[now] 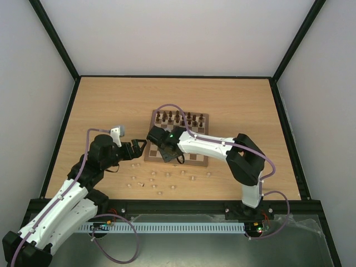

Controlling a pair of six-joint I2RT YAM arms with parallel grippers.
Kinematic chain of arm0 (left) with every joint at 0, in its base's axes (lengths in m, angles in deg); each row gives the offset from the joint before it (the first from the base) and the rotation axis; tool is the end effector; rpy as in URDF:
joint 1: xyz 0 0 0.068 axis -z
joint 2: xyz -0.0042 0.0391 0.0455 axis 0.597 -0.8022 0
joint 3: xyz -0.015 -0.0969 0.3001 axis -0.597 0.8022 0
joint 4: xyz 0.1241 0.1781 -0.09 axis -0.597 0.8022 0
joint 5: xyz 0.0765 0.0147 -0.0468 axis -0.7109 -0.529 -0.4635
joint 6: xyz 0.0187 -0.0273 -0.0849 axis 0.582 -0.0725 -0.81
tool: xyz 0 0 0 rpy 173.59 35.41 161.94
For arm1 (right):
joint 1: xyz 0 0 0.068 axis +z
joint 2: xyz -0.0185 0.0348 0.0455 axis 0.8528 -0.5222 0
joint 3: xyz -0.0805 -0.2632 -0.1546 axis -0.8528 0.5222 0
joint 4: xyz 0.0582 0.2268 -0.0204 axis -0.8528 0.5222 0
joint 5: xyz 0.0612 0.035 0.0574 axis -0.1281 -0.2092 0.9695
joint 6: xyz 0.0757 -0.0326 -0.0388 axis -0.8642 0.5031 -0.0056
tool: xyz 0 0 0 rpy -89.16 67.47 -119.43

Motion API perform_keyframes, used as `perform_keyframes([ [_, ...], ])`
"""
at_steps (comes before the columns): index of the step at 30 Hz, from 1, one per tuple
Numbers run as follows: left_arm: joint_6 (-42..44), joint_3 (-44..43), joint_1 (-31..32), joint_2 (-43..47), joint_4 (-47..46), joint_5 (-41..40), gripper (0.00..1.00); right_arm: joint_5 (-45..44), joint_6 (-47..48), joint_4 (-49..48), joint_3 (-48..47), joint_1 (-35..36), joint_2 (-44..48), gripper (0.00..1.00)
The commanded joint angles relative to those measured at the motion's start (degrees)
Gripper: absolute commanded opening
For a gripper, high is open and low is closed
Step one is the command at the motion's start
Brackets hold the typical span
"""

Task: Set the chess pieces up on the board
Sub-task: Place the chess piece on the chessboard.

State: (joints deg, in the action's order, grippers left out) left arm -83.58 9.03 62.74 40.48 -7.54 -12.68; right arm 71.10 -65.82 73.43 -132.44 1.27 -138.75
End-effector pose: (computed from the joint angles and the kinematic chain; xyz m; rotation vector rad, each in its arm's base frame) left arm 0.1151 -0.0740 0.2658 -0.0617 2.0853 -0.8887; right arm 0.2233 0.3346 0.2224 -0.6096 2.5538 0.1084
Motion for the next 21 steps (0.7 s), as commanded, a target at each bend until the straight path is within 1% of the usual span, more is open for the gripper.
perform_keyframes([
  [1,-0.3,0.3,0.0,0.4,-0.4,-0.5,0.99,0.5,1.2,1.8,0.2,-0.9,-1.3,0.08],
  [7,-0.2,0.3,0.0,0.2,-0.5,-0.7,0.99,1.1,1.8,1.3,0.3,-1.5,-2.3,0.09],
  [17,-0.2,0.2,0.0,0.2,-0.4,-0.8,0.99,1.6,2.3,1.0,0.3,-1.7,-2.9,0.17],
  [21,-0.1,0.2,-0.1,0.4,-0.5,-0.8,0.99,1.5,2.4,1.1,-0.1,-1.7,-2.7,0.23],
])
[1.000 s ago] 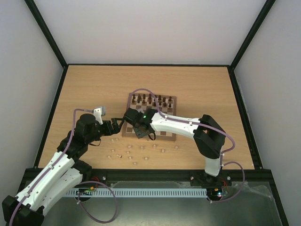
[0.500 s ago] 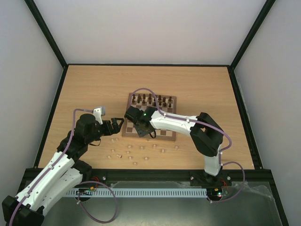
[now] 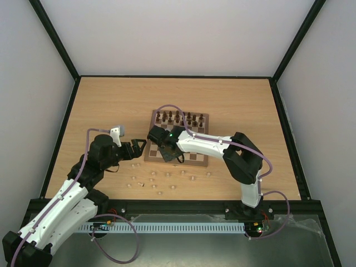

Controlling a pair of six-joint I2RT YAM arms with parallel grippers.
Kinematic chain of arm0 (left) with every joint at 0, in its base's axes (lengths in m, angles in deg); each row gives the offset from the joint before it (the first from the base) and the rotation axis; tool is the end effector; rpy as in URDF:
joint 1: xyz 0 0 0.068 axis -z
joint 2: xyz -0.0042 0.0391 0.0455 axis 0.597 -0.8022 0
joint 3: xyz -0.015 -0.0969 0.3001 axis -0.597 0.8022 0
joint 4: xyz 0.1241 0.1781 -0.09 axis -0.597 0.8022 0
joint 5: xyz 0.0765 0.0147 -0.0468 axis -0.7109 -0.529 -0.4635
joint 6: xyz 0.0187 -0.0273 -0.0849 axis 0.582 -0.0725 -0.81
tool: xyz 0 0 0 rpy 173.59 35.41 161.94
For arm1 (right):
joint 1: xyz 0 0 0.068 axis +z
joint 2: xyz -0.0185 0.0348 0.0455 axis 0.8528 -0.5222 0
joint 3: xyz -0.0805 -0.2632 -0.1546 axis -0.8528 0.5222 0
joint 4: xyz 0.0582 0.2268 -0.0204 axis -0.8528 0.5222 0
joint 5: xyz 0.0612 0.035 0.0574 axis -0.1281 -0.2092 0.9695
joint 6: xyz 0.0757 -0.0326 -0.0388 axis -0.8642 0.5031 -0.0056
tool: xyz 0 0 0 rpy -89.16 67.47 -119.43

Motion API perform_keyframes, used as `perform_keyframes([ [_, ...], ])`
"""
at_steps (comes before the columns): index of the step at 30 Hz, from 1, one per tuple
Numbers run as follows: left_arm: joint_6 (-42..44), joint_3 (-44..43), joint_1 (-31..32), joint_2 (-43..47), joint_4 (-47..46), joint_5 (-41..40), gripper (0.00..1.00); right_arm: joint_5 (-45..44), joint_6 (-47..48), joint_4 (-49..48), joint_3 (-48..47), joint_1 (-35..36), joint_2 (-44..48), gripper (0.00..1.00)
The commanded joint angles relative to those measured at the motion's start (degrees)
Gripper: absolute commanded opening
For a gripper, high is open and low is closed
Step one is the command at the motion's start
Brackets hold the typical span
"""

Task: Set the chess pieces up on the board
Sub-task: Place the chess piece on the chessboard, then pick up the chess piece at the center of the board.

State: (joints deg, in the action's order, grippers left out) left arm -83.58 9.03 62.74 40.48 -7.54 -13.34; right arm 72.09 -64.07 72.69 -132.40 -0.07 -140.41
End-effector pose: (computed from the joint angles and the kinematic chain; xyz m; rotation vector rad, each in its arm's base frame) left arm 0.1157 -0.0733 0.2658 -0.0696 2.0831 -0.8778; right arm 0.2325 0.3341 0.2115 -0.6321 2.5709 0.0919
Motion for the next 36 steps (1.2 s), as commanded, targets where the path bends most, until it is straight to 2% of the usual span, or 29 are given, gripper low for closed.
perform_keyframes([
  [1,-0.1,0.2,-0.1,0.4,-0.5,-0.2,0.99,0.5,0.7,2.0,-0.2,-0.4,-0.9,0.23],
  [7,-0.1,0.1,-0.1,0.6,-0.7,-0.2,0.99,0.8,1.1,2.4,-1.0,-0.4,0.2,0.3],
  [19,-0.1,-0.5,0.0,0.5,-0.3,-0.7,0.99,2.7,2.3,4.8,-5.2,-0.3,5.3,0.32],
  [24,-0.3,-0.6,0.0,0.1,-0.7,-0.9,0.99,1.7,1.5,6.8,-4.9,-0.3,10.1,0.34],
  [30,-0.3,-0.7,-0.1,-0.9,-1.5,-0.4,0.99,1.5,-2.0,6.9,4.5,1.3,20.9,0.38],
  [36,-0.3,-0.5,-0.1,-1.9,-2.6,0.2,0.99,4.8,-6.7,1.4,19.0,5.0,27.2,0.55],
])
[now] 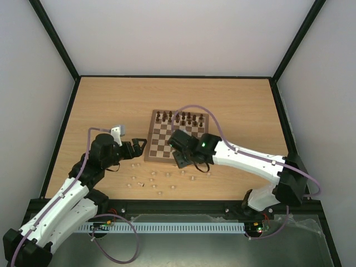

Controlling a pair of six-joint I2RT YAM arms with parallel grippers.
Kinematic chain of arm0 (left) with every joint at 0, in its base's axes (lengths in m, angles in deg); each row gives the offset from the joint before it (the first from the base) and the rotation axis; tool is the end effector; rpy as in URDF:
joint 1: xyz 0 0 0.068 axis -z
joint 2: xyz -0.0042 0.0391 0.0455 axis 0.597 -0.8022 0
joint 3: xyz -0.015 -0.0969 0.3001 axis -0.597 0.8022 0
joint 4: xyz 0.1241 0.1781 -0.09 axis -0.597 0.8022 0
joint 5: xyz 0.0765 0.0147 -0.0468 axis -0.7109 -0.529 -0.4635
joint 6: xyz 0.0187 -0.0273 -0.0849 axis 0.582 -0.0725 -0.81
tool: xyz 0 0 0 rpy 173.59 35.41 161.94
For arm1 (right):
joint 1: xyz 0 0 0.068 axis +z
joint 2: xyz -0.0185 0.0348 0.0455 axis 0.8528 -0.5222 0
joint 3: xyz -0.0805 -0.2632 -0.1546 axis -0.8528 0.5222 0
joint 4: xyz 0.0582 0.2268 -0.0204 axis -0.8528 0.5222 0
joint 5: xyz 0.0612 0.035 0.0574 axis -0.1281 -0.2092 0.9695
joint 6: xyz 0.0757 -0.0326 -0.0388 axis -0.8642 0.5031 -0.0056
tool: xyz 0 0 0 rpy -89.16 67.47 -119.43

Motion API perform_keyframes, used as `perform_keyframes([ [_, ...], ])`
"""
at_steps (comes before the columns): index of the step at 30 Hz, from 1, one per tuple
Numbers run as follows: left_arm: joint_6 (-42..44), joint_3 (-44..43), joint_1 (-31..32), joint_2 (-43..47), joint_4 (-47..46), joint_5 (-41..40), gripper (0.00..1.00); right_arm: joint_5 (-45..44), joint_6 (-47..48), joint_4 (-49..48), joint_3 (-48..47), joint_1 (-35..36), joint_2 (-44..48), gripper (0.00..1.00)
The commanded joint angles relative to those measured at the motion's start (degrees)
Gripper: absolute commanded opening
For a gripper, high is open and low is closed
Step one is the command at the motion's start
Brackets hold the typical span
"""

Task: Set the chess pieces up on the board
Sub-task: Pick up the chess piece at the center of the board.

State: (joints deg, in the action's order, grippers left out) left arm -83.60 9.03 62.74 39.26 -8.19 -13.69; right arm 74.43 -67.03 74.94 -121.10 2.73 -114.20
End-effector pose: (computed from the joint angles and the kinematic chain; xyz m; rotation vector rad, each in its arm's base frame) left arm 0.1195 -0.0746 0.2648 -0.0758 2.0920 -0.8688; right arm 0.1634 0.2562 0.3030 -0.5696 2.4413 0.3675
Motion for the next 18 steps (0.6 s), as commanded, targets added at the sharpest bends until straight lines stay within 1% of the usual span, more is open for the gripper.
perform_keyframes([
  [1,-0.2,-0.5,-0.1,-0.9,-2.2,0.6,0.99,2.8,-4.3,-1.8,9.4,2.6,1.0,0.57],
  [4,-0.2,-0.3,-0.1,-1.3,-2.6,0.5,0.99,3.6,-5.3,-5.3,12.5,3.3,0.4,0.59],
  [6,-0.3,-0.2,-0.1,-1.2,-2.7,0.6,0.99,4.4,-5.3,-7.8,13.9,3.3,-0.2,0.57],
  [13,-0.1,-0.1,-0.1,-1.0,-2.3,0.4,0.99,3.9,-4.4,-11.1,13.3,3.3,-7.2,0.45],
  [18,-0.1,0.0,-0.1,-0.7,-2.0,0.2,0.99,3.5,-4.3,-10.9,12.5,3.0,-10.3,0.38],
])
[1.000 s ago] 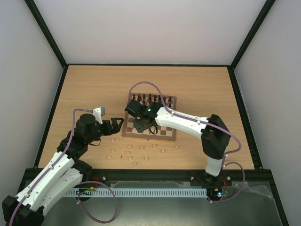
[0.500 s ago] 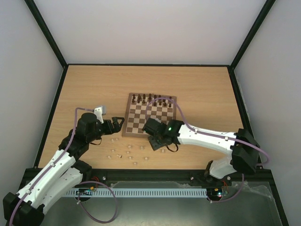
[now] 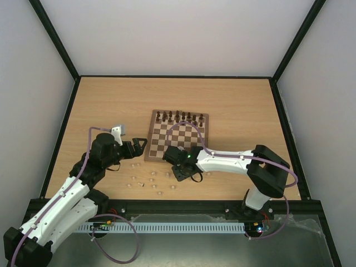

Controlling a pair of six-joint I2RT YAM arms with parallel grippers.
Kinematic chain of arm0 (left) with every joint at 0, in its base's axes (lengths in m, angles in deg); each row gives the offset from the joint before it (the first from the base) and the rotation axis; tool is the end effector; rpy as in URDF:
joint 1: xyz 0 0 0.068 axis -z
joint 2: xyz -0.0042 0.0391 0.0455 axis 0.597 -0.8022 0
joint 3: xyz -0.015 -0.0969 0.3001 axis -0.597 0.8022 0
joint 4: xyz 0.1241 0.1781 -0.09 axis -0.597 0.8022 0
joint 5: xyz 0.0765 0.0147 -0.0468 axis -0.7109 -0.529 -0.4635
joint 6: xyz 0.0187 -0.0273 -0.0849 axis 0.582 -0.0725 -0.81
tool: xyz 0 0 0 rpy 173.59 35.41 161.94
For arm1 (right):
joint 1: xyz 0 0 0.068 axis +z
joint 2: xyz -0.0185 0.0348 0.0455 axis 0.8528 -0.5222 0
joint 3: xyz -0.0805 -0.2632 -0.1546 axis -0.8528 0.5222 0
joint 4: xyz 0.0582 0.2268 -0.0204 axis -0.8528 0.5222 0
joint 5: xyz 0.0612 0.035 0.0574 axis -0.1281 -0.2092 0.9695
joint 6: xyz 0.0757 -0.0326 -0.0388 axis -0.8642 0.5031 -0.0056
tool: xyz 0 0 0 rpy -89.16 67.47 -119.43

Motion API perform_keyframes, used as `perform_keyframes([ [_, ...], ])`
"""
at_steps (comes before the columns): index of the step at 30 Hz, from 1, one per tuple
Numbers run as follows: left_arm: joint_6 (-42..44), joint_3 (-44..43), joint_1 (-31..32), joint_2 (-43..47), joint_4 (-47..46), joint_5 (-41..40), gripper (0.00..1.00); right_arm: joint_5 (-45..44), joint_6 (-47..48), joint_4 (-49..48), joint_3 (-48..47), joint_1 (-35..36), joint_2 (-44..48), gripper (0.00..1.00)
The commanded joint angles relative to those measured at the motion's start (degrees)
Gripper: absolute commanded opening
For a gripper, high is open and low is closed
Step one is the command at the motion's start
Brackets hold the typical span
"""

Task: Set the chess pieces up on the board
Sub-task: Pick up the chess piece at the center of the board, then place the chess piece on the chessboard.

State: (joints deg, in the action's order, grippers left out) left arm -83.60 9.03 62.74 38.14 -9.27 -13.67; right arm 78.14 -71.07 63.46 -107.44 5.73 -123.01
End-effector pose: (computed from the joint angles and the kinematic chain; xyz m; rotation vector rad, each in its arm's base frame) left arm 0.1232 -0.0765 0.2651 -0.0757 2.0928 -0.8688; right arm 0.1487 0.2739 0.2019 -0.6435 2.6258 0.2948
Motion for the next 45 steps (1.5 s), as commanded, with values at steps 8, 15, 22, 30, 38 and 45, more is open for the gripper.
perform_keyframes([
  [8,0.0,0.2,-0.1,0.2,-1.0,0.0,0.99,-0.7,-0.3,2.2,-1.8,-0.1,-1.0,0.12],
  [15,0.0,0.3,-0.1,0.1,-1.1,-0.1,0.99,-4.1,0.0,8.0,-2.9,-2.6,4.5,0.11],
  [22,-0.2,0.7,-0.1,0.0,-1.5,0.0,0.99,-5.1,3.5,9.3,-4.9,-8.6,6.0,0.12],
  [30,0.0,0.8,-0.1,-0.1,-1.6,-0.1,0.99,-3.8,6.9,7.5,-8.2,-11.6,1.1,0.12],
  [38,0.0,1.0,-0.1,-0.1,-1.7,-0.2,0.99,-1.8,8.4,5.8,-8.9,-12.7,-2.6,0.14],
  [45,0.0,0.9,-0.1,-0.3,-1.9,-0.3,0.99,-0.3,8.9,5.2,-9.5,-12.8,-3.9,0.14],
])
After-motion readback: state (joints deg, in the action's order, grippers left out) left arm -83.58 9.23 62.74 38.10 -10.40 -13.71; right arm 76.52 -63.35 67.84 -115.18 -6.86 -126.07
